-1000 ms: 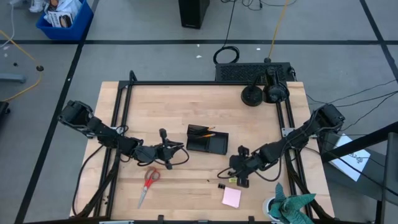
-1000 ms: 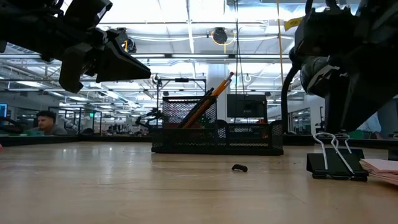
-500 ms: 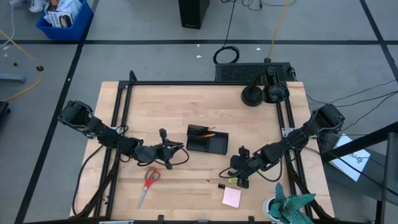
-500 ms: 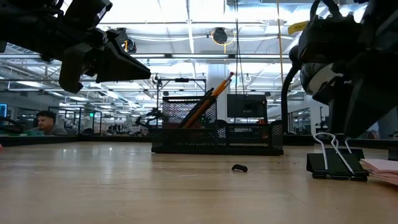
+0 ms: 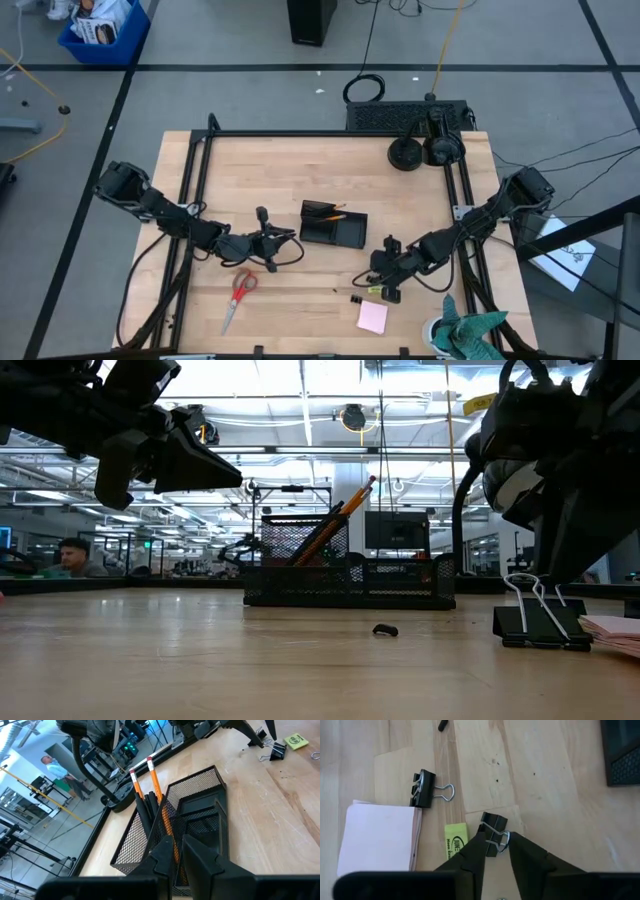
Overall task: Pick and place office supplies into organizer
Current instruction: Put the middle binder clip into the bottom left section of the desk organizer
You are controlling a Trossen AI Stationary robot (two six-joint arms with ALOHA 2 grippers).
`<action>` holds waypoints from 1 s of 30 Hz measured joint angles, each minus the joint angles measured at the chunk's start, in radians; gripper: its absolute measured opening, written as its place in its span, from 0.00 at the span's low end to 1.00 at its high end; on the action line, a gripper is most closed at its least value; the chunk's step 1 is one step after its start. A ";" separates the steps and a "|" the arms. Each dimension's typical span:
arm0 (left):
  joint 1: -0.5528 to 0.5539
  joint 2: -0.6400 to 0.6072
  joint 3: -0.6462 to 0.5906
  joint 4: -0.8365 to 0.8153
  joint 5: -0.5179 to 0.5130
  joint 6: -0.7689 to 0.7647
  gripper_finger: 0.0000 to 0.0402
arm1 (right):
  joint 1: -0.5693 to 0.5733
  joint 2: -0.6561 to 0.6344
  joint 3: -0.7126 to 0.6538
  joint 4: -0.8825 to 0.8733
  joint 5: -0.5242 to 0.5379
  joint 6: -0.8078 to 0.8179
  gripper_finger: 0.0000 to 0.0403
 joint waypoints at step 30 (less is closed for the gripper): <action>0.000 0.000 0.000 0.000 -0.016 0.013 0.12 | -0.047 0.033 0.135 0.365 0.404 -0.561 0.00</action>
